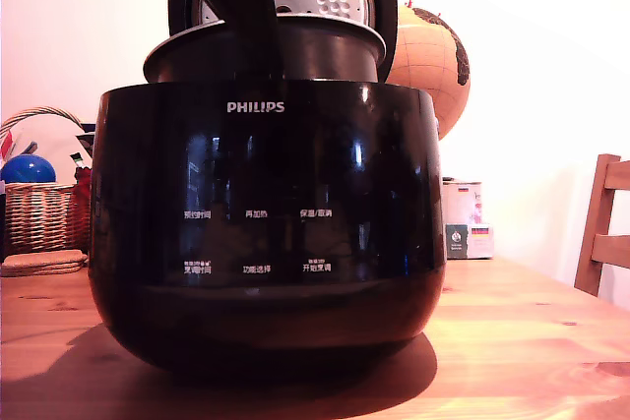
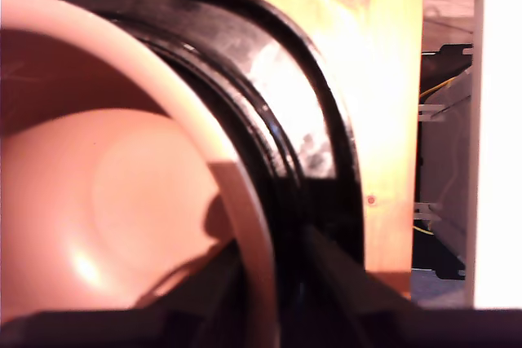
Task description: Place the pot you are holding inside the rice cooker
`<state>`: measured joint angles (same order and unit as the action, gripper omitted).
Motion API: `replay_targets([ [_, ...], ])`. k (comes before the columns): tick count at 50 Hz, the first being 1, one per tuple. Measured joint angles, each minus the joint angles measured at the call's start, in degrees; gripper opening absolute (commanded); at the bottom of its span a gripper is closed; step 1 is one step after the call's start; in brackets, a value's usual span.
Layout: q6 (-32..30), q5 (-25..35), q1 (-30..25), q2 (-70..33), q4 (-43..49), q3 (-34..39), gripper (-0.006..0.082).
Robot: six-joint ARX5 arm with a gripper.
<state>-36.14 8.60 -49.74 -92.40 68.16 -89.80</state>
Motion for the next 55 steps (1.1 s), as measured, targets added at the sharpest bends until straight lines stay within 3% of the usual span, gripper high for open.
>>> replay_targets([
  [12, 1.3, 0.3, 0.0, 0.0, 0.0, 0.0, 0.0211],
  [19, 1.4, 0.5, 0.0, 0.0, -0.2, -0.1, 0.0263],
  [45, 3.5, 3.3, -0.3, 3.4, 1.0, -0.5, 0.0258],
  [50, 4.3, 3.3, 0.4, 6.4, 0.9, -0.5, 0.0211],
  [55, 5.2, 3.3, 1.7, 9.4, 1.0, -0.7, 0.0039],
])
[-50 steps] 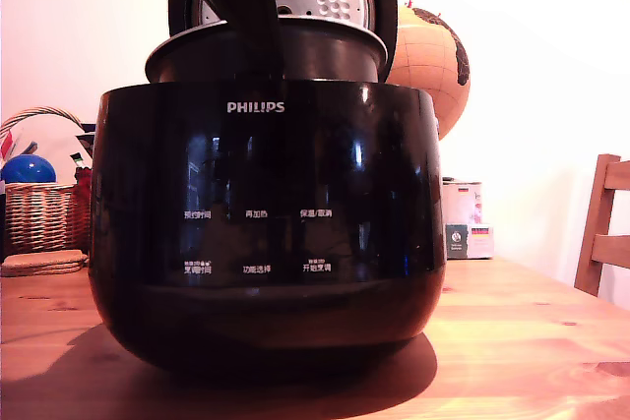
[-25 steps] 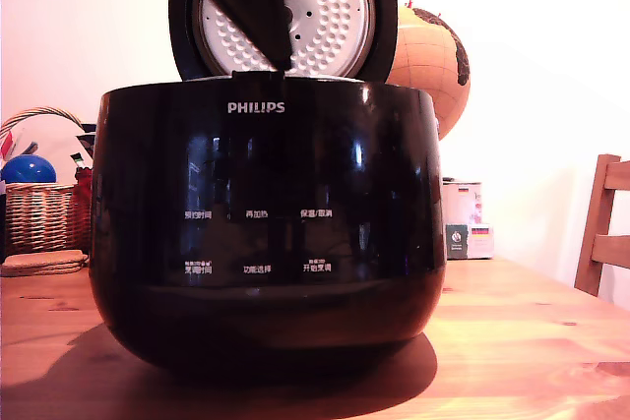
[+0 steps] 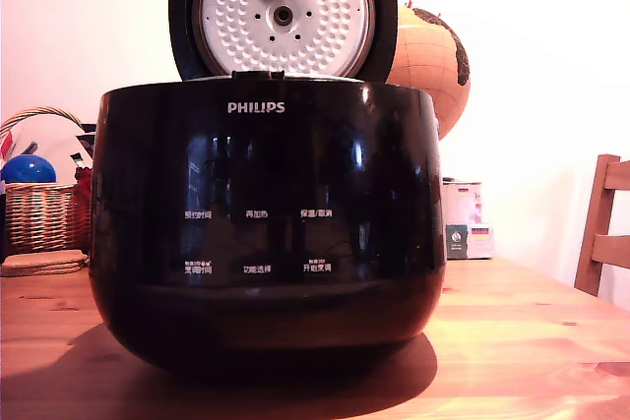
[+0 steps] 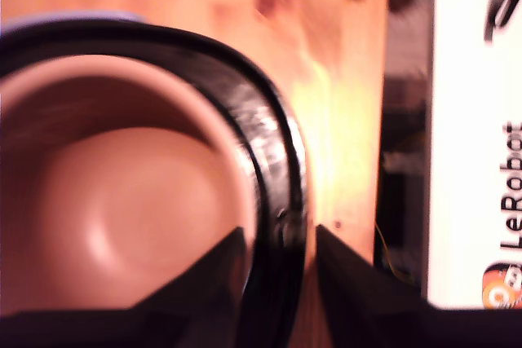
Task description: Place the pot you are holding inside the rice cooker
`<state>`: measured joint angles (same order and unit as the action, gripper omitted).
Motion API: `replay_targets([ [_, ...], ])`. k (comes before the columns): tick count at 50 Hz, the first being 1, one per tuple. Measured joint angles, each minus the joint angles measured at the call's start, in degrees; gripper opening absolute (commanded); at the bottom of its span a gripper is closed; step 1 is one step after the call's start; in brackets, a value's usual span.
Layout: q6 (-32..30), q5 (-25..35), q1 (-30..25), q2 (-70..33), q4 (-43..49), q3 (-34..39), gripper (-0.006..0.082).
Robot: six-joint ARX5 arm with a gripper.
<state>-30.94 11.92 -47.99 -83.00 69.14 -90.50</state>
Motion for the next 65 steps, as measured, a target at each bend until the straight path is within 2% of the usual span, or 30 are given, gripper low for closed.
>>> replay_targets([
  [2, 0.8, 0.0, 0.8, 1.1, 0.0, -0.2, -0.0032],
  [14, 6.2, -1.5, 8.5, 6.0, -2.4, -0.4, -0.0019],
  [15, 10.1, -1.8, 9.4, 6.3, -3.0, -0.4, -0.0019],
  [18, 10.2, -3.0, 12.3, 7.2, -4.7, -0.4, -0.0019],
  [19, 14.3, -3.4, 13.5, 7.6, -5.3, -0.4, -0.0019],
  [22, 17.3, -4.9, 16.7, 8.4, -6.8, -0.4, -0.0019],
  [29, 20.1, -8.5, 25.1, 9.8, -9.8, -0.4, -0.0019],
  [38, 20.3, -9.5, 33.6, 9.8, -11.8, -0.4, -0.0019],
  [51, 20.3, -9.4, 37.3, 9.8, -14.6, -0.4, -0.0019],
  [65, 20.3, -9.5, 37.7, 9.8, -16.4, -0.4, -0.0019],
])
